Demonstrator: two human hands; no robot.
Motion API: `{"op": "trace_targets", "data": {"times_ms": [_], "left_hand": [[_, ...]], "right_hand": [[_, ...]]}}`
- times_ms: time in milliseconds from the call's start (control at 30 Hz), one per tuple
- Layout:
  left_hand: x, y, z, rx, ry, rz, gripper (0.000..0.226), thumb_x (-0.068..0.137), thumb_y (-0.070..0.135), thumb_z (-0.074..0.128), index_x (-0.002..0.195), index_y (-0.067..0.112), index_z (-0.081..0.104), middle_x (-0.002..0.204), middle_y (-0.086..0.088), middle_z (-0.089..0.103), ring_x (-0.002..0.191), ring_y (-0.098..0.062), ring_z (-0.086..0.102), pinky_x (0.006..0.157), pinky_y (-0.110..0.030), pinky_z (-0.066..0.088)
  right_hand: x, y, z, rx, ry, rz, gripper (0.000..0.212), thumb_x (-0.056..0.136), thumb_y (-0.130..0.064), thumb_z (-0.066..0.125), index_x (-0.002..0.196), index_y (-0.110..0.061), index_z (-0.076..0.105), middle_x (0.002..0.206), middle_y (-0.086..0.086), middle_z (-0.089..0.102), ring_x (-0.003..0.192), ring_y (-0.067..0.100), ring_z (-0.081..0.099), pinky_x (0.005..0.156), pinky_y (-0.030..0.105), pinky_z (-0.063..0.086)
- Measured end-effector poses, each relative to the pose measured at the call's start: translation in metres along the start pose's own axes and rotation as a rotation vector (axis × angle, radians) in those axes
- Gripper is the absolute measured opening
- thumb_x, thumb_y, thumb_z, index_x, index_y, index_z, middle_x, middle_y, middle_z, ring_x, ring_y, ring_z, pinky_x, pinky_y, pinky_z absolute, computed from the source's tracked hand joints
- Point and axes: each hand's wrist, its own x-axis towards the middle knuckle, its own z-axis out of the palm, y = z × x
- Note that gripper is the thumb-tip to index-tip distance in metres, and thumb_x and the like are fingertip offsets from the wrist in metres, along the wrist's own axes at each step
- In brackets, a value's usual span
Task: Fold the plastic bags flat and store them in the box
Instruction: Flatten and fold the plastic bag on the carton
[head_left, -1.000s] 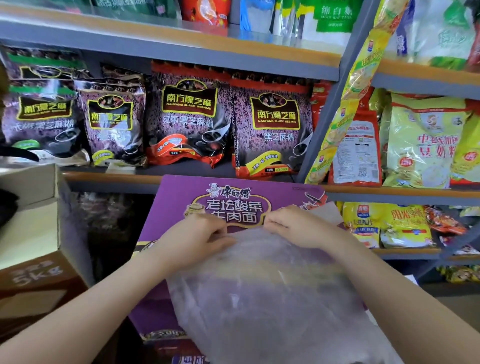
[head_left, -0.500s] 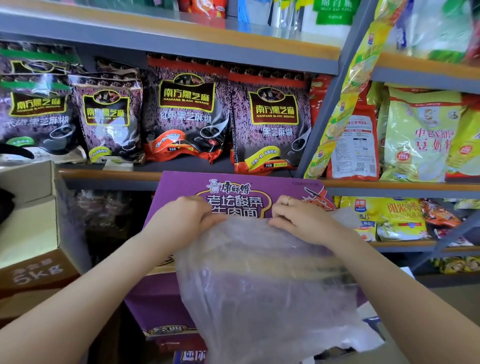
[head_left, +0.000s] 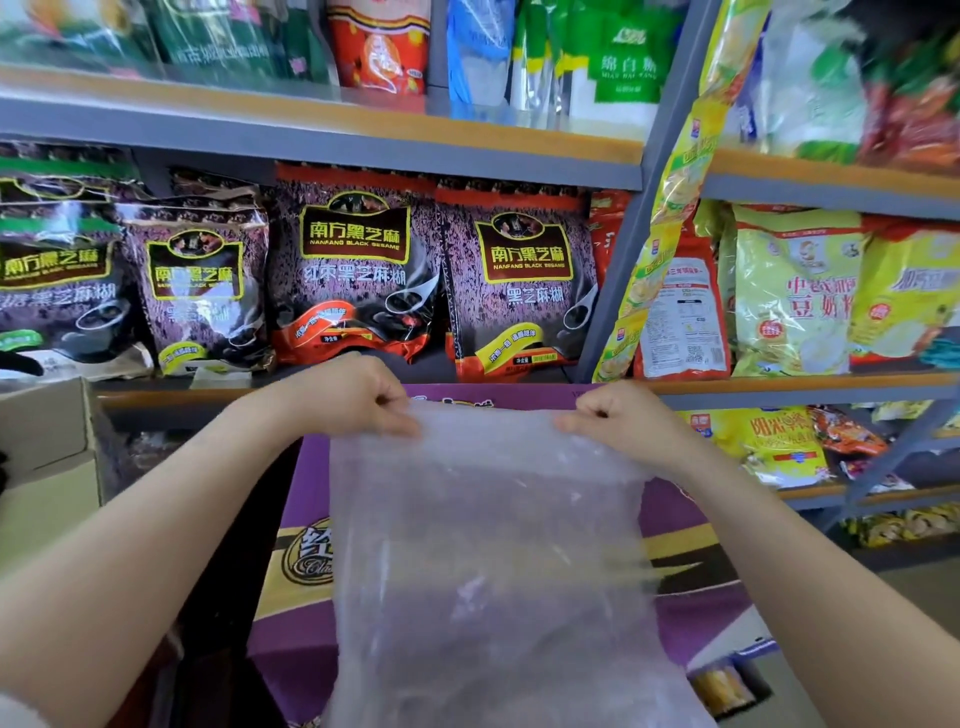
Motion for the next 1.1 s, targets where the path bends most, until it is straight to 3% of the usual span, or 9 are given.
{"op": "trace_targets", "data": {"times_ms": [67,133,200,267,367,700,867,1000,1100], "left_hand": [[0.007,0.004,0.002,0.343,0.132,-0.123,0.023,0.080,0.046,0.063,0.084,0.024,0.060,0.092,0.000,0.057,0.092,-0.021,0.052,0.074,-0.030,0.035],[0.014,0.019,0.023,0.509,0.289,-0.225,0.047,0.083,0.036,0.062,0.124,0.018,0.050,0.131,-0.008,0.046,0.125,-0.031,0.037,0.098,-0.043,0.032],[0.019,0.039,0.049,0.394,0.493,-0.029,0.040,0.081,0.022,0.059,0.117,0.006,0.057,0.125,-0.016,0.054,0.121,-0.039,0.045,0.093,-0.054,0.043],[0.027,0.053,0.079,0.277,0.386,0.074,0.049,0.082,0.029,0.039,0.120,0.003,0.056,0.129,-0.018,0.052,0.126,-0.040,0.041,0.098,-0.053,0.041],[0.029,0.068,0.110,0.108,0.020,-0.038,0.062,0.096,0.044,0.021,0.145,0.007,0.017,0.155,-0.007,0.013,0.144,-0.024,0.002,0.116,-0.035,0.002],[0.032,0.061,0.123,0.233,0.001,-0.029,0.121,0.041,0.084,-0.033,0.146,0.027,-0.012,0.157,0.004,-0.004,0.144,-0.013,-0.004,0.117,-0.038,0.003],[0.032,0.058,0.121,0.272,-0.001,-0.064,0.122,0.040,0.087,-0.030,0.146,0.027,-0.012,0.156,0.003,-0.010,0.144,-0.015,-0.005,0.117,-0.037,0.000],[0.030,0.053,0.117,0.248,0.018,-0.161,0.129,0.039,0.090,-0.026,0.147,0.022,-0.007,0.156,0.003,-0.007,0.144,-0.012,-0.002,0.117,-0.035,-0.001],[0.024,0.046,0.106,0.156,0.086,-0.256,0.119,0.051,0.083,-0.014,0.148,0.016,0.003,0.157,-0.002,0.002,0.144,-0.015,0.002,0.116,-0.030,0.000]], "right_hand": [[0.004,-0.001,0.011,-0.017,0.064,0.000,0.051,0.087,-0.029,0.063,0.049,-0.019,0.030,0.050,-0.004,0.025,0.049,0.007,0.025,0.053,0.030,0.019],[0.008,0.000,0.023,-0.022,0.005,0.020,0.038,0.088,-0.026,0.059,0.054,-0.015,0.047,0.055,0.000,0.045,0.054,0.006,0.038,0.056,0.030,0.030],[0.013,0.002,0.035,-0.085,-0.037,0.022,0.023,0.089,-0.023,0.057,0.070,-0.009,0.060,0.070,0.011,0.061,0.064,0.011,0.048,0.061,0.032,0.037],[0.017,0.004,0.039,-0.142,-0.005,0.007,0.017,0.090,-0.022,0.055,0.081,-0.010,0.064,0.082,0.010,0.065,0.076,0.019,0.057,0.068,0.035,0.042],[0.010,0.016,0.036,-0.181,0.077,-0.033,0.013,0.088,-0.026,0.059,0.085,-0.015,0.066,0.087,-0.002,0.063,0.086,0.019,0.058,0.079,0.037,0.045],[-0.059,0.083,-0.030,0.207,0.023,0.193,0.019,0.087,-0.010,0.062,0.070,-0.020,0.064,0.073,-0.002,0.059,0.068,0.006,0.053,0.070,0.028,0.041],[-0.054,0.093,-0.044,0.407,-0.033,0.358,0.018,0.091,-0.029,0.056,0.082,-0.020,0.069,0.093,-0.003,0.064,0.093,0.014,0.058,0.083,0.029,0.040],[-0.027,0.087,-0.034,0.135,0.139,0.264,0.020,0.089,-0.018,0.054,0.069,-0.019,0.059,0.071,-0.007,0.054,0.079,0.017,0.051,0.069,0.031,0.034],[-0.012,0.077,-0.035,-0.204,0.086,0.330,0.019,0.082,-0.012,0.050,0.088,-0.027,0.060,0.097,-0.001,0.059,0.101,0.026,0.048,0.088,0.038,0.037]]}}
